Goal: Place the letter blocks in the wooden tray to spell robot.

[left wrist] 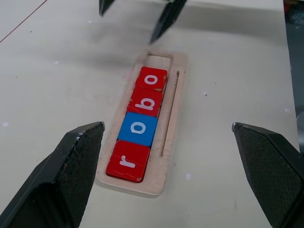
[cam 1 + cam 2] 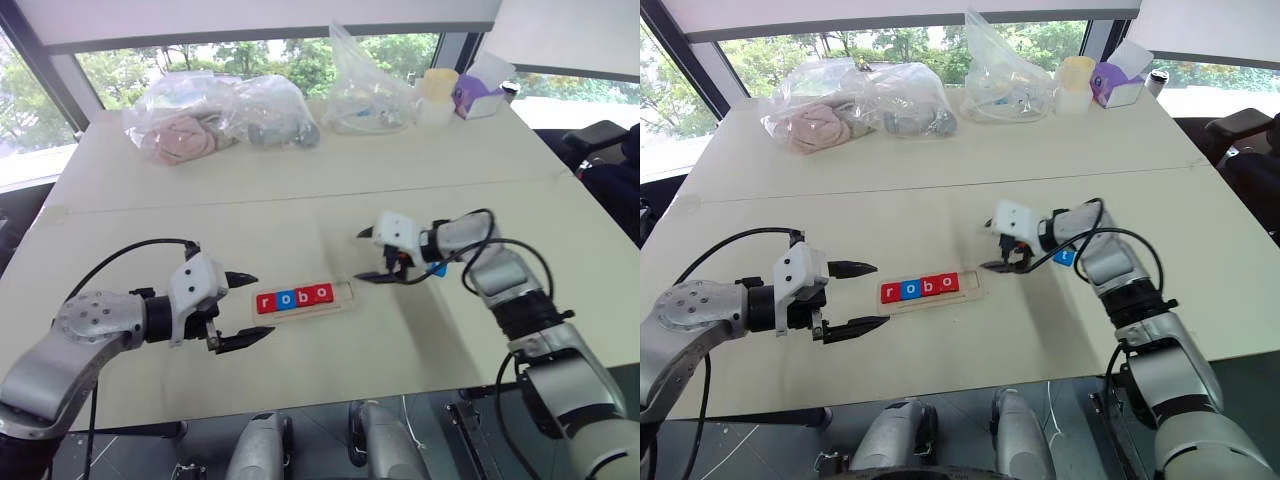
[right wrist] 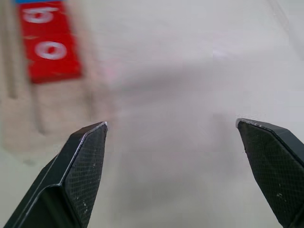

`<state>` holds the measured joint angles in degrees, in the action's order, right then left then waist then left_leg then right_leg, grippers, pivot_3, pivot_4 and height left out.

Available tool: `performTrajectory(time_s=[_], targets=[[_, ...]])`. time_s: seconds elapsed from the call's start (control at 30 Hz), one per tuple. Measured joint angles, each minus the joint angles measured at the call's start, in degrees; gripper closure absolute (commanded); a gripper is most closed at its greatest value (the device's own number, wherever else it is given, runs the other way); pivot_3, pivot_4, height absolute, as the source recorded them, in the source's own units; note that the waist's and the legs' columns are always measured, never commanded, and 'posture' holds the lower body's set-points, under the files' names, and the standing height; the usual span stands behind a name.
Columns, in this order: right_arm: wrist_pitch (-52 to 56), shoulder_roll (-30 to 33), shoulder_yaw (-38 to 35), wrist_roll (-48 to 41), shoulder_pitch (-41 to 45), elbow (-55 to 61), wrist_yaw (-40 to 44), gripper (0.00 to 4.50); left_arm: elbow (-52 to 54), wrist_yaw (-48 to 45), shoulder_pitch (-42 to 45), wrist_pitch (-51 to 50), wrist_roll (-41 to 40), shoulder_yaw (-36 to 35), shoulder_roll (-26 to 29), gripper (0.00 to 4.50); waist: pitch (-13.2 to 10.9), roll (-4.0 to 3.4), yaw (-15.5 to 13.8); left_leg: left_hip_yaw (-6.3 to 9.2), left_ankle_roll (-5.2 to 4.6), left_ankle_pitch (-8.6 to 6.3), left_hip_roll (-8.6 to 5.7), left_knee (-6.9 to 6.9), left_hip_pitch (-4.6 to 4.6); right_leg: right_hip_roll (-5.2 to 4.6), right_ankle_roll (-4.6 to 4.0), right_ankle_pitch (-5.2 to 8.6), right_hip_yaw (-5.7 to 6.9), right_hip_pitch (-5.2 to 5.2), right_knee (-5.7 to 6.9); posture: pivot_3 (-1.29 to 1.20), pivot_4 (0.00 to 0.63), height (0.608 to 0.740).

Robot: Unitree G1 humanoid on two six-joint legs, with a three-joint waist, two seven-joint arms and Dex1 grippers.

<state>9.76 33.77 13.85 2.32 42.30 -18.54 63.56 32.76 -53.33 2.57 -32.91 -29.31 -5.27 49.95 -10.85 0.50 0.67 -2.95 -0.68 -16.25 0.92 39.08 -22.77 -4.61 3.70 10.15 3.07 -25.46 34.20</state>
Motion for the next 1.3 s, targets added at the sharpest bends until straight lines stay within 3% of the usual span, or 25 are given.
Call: performTrajectory(time_s=[0.23, 0.4, 0.67, 0.83, 1.3], targets=[[21.9, -1.2, -9.0, 0.5, -8.0, 14.5, -16.4, 0.07, -0.3, -0.1, 0.4, 0.8, 0.4, 0.3, -0.6, 0.00, 0.0, 0.01, -0.1, 0.00, 0.00, 0.00, 0.01, 0.01, -0.03, -0.02, -0.01, 0.00, 0.00, -0.03, 0.02, 0.00, 0.150, 0.740], [50.9, -17.6, -18.2, 5.5, -10.0, 31.7, -38.9, 0.07, -1.3, -0.5, 2.6, 1.0, 0.6, 2.3, -1.3, 0.00, 0.0, -0.03, 0.0, 0.04, 0.04, 0.02, 0.03, 0.02, -0.29, 0.02, -0.03, -0.02, 0.00, -0.36, 0.17, 0.00, 0.150, 0.740], [69.9, -34.5, -25.3, 11.3, -4.0, 39.8, -59.6, 0.07, -4.3, -1.8, 6.4, 1.4, 1.2, 5.2, -2.3, 0.00, 0.0, -0.04, 0.1, 0.01, 0.16, 0.12, -0.06, 0.05, -0.71, 0.00, -0.03, -0.06, 0.00, -0.85, 0.25, 0.00, 0.150, 0.740], [76.6, -41.3, -32.8, 13.0, -0.6, 40.4, -66.5, 0.07, -5.2, -2.4, 7.2, 1.9, 1.3, 6.3, -2.4, 0.00, 0.0, -0.05, 0.2, 0.02, 0.16, 0.12, -0.05, 0.03, -0.71, 0.01, -0.02, -0.06, 0.00, -0.85, 0.24, 0.00, 0.150, 0.740], [82.3, -41.6, -38.2, 11.9, -0.5, 43.2, -71.2, 0.07, -5.4, -3.0, 8.0, 1.9, 1.3, 6.7, -2.7, 0.00, 0.0, -0.05, 0.5, 0.05, 0.16, 0.12, -0.06, 0.01, -0.70, 0.05, -0.03, -0.06, 0.00, -0.86, 0.25, 0.00, 0.150, 0.740]])
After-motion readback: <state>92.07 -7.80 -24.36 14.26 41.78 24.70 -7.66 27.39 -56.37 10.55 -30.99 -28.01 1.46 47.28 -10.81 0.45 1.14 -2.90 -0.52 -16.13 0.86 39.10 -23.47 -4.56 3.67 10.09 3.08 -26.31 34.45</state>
